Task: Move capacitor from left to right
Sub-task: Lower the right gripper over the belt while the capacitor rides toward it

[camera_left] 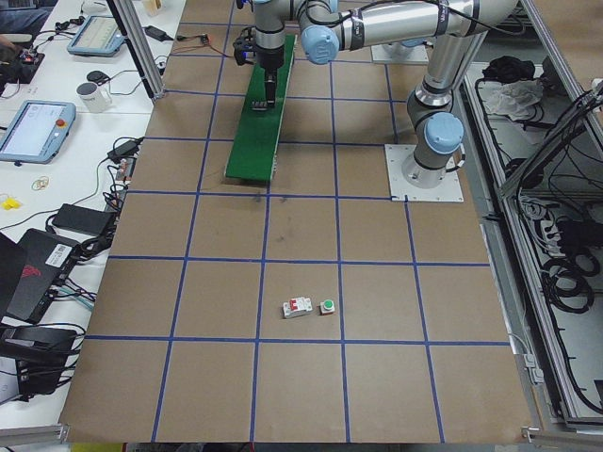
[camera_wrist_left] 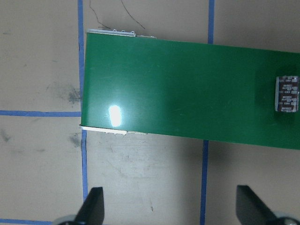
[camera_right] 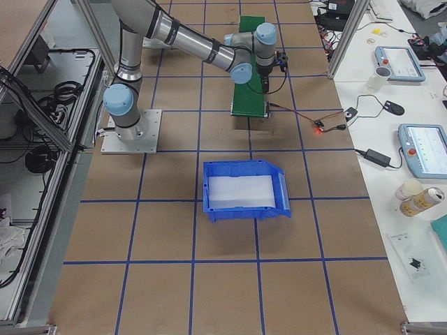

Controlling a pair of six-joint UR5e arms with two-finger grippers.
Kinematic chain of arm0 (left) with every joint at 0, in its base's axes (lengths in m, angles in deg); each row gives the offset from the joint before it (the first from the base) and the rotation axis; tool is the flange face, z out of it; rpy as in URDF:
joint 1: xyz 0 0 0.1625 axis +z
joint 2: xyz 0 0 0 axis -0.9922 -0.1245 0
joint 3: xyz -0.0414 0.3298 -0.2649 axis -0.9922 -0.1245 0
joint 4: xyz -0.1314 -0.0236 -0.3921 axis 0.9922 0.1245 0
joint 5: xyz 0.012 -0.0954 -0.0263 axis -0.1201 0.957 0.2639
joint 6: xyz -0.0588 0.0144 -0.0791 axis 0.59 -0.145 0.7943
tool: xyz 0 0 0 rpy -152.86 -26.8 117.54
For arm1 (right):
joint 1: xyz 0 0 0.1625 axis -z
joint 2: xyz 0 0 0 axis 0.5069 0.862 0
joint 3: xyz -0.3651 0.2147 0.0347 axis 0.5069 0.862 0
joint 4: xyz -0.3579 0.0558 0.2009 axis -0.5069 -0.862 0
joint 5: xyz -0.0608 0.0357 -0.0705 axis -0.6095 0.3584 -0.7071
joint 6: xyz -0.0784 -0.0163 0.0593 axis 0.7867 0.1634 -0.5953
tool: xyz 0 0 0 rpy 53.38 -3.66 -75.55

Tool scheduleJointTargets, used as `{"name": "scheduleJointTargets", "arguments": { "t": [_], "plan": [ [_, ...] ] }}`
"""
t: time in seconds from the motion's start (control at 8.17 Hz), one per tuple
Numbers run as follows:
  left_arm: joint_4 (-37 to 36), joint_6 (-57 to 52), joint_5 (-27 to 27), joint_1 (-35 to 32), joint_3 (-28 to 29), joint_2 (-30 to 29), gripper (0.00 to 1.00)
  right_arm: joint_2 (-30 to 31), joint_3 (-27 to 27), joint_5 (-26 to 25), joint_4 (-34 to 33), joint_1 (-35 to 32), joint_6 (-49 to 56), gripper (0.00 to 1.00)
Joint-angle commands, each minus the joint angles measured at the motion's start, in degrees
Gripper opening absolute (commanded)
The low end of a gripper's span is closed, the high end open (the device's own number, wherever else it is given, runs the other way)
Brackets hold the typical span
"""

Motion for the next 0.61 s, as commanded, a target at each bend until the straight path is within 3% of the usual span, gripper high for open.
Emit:
{"name": "scheduleJointTargets", "arguments": {
  "t": [0.0, 0.24, 0.49],
  "plan": [
    [0.1, 0.0, 0.0, 0.0, 0.0, -0.1, 1.0, 1.0, -2.4, 0.5, 0.3, 1.2, -0.1, 1.0],
    [2.2, 0.1, 0.0, 0.0, 0.0, -0.8, 1.0, 2.4, -2.6, 0.6, 7.4, 1.4, -1.1, 1.0],
    [2.2, 0.0, -0.1, 0.0, 0.0, -0.8, 1.0, 2.9, -2.6, 1.9, 9.8, 1.5, -1.4, 1.0]
  ]
}}
